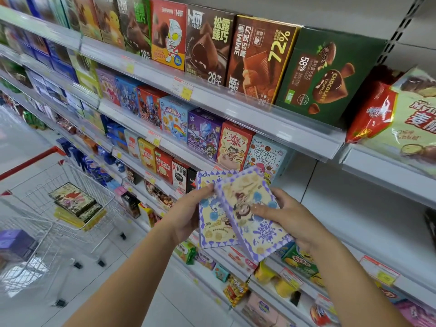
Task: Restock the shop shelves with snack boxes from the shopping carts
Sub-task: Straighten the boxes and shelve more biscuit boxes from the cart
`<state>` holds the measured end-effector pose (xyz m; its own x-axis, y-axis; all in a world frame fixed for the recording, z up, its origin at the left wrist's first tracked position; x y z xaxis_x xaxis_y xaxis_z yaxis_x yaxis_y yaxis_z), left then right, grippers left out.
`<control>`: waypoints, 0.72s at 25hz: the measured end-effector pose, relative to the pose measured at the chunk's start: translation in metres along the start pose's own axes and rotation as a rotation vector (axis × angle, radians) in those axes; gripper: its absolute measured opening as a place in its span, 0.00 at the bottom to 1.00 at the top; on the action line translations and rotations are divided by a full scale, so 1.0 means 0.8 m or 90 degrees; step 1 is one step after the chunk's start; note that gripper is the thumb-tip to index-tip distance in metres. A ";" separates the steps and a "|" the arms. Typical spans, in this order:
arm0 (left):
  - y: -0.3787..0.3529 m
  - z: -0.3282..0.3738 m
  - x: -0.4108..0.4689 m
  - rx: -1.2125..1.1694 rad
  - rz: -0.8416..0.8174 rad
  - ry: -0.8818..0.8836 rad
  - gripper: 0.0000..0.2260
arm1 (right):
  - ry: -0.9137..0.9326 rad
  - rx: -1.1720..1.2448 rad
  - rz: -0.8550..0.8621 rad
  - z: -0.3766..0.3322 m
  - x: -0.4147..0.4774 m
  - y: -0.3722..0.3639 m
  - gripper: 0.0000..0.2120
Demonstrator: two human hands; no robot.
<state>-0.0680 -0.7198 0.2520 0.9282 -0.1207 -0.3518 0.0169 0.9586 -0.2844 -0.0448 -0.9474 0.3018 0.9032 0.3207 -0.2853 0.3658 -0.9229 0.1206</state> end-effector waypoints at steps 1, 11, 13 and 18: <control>0.005 0.003 0.002 0.020 0.003 0.015 0.28 | 0.009 -0.134 -0.042 -0.007 0.002 0.004 0.39; 0.036 -0.010 0.004 0.063 0.003 0.040 0.52 | 0.011 -0.414 -0.065 -0.052 0.023 -0.013 0.34; 0.035 -0.020 0.006 0.041 0.054 0.033 0.49 | 0.032 -0.243 0.102 -0.020 0.014 -0.018 0.35; 0.018 -0.033 0.003 -0.037 0.102 0.003 0.48 | -0.103 0.444 0.110 0.062 -0.020 -0.050 0.31</control>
<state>-0.0753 -0.7135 0.2233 0.9156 0.0319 -0.4007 -0.1533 0.9492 -0.2748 -0.0851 -0.9259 0.2546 0.8708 0.1725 -0.4603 -0.0558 -0.8957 -0.4411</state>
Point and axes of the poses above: each hand's wrist, its own x-axis towards the middle knuckle, its own y-axis out of the back of the hand, z = x × y, the point moved 1 cm from there along x, towards the middle knuckle, and after that the axes turned 4 degrees about x, right-handed, at the moved point
